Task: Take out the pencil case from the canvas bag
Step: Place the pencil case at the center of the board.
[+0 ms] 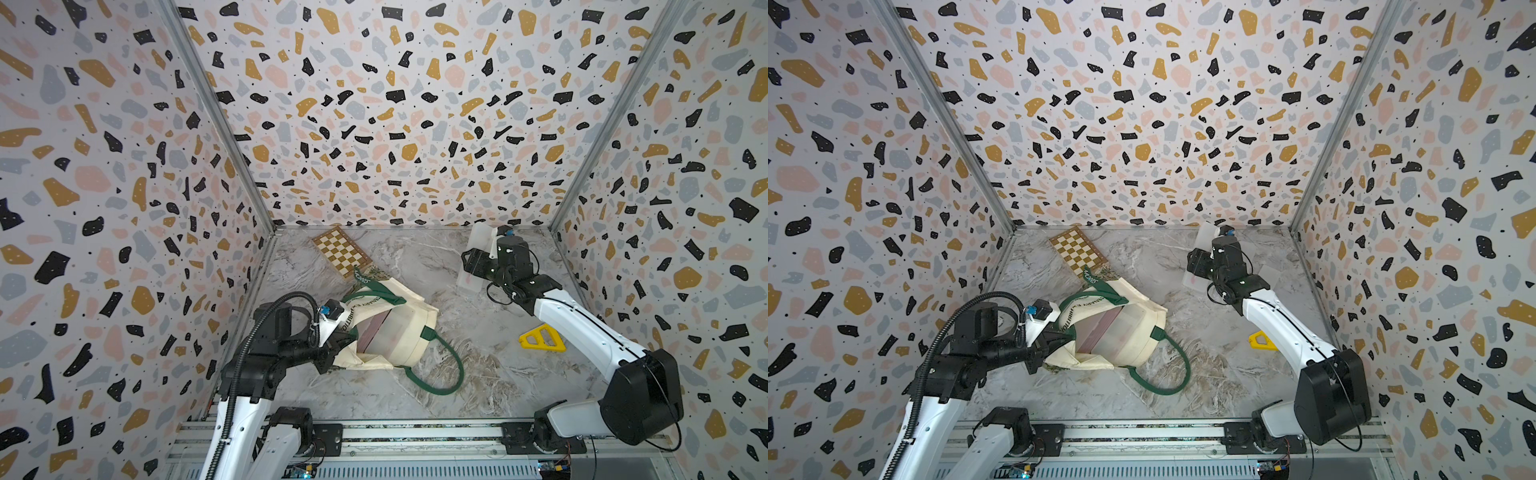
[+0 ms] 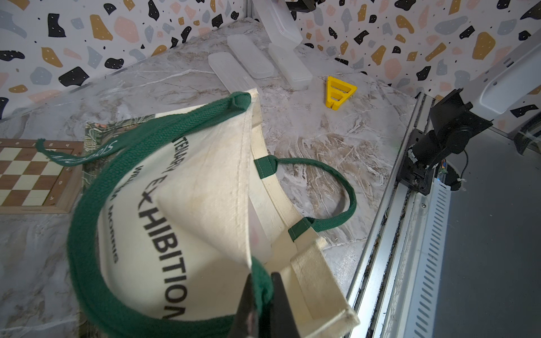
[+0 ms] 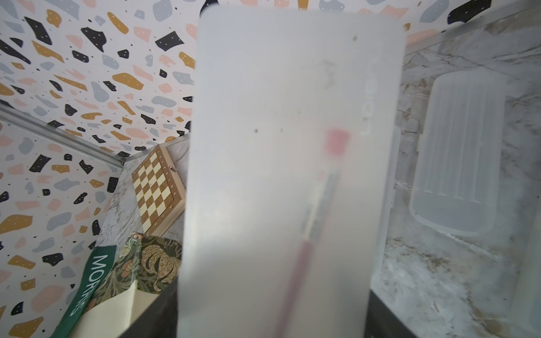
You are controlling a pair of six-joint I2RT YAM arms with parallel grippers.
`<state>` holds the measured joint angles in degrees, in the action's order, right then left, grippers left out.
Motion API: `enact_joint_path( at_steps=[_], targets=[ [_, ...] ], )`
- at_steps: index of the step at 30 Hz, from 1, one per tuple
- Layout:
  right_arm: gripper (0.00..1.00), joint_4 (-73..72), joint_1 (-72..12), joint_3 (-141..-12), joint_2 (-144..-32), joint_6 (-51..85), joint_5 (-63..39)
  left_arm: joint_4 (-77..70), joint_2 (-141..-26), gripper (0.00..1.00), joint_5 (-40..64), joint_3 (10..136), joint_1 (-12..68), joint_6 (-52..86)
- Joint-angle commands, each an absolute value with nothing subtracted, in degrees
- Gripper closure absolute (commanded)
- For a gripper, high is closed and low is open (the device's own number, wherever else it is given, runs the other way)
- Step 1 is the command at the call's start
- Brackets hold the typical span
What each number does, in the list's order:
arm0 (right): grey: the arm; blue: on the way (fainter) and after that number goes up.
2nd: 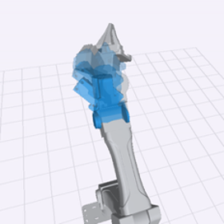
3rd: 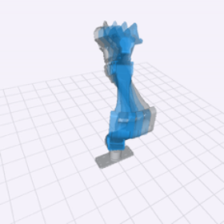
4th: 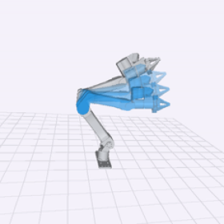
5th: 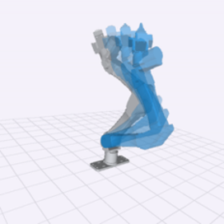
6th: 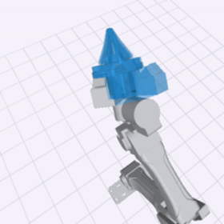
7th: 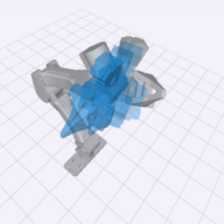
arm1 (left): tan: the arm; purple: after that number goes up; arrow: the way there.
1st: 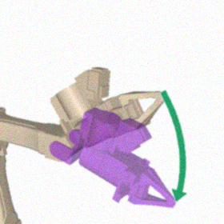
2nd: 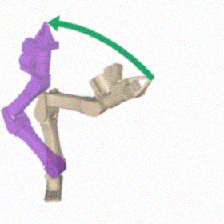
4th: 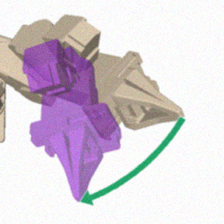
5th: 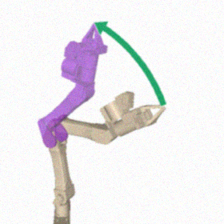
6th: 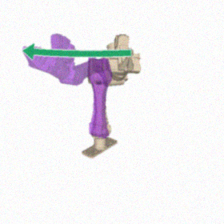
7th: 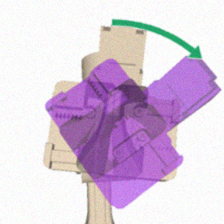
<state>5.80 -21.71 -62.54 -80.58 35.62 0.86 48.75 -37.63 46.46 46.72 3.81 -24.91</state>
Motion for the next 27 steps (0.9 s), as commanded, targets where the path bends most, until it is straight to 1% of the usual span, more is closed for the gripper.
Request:
enact_joint_path(
  at_steps=[1, 10, 27],
  targets=[
    [0.34, 3.38, -20.63, -65.27, -81.83, 34.29, 1.3, 47.37, -37.11, 1.0, 47.51, 46.44, 3.34, -24.88],
    [0.34, 2.43, -19.08, -68.58, -88.75, 33.57, 1.31, 47.39, -36.98, 1.0, 47.46, 46.26, 3.07, -24.83],
    [0.34, 0.58, -18.72, -76.55, -104.2, 35.14, -0.26, 47.27, -38.38, 1.0, 47.34, 46.38, 2.33, -24.61]
  ],
)
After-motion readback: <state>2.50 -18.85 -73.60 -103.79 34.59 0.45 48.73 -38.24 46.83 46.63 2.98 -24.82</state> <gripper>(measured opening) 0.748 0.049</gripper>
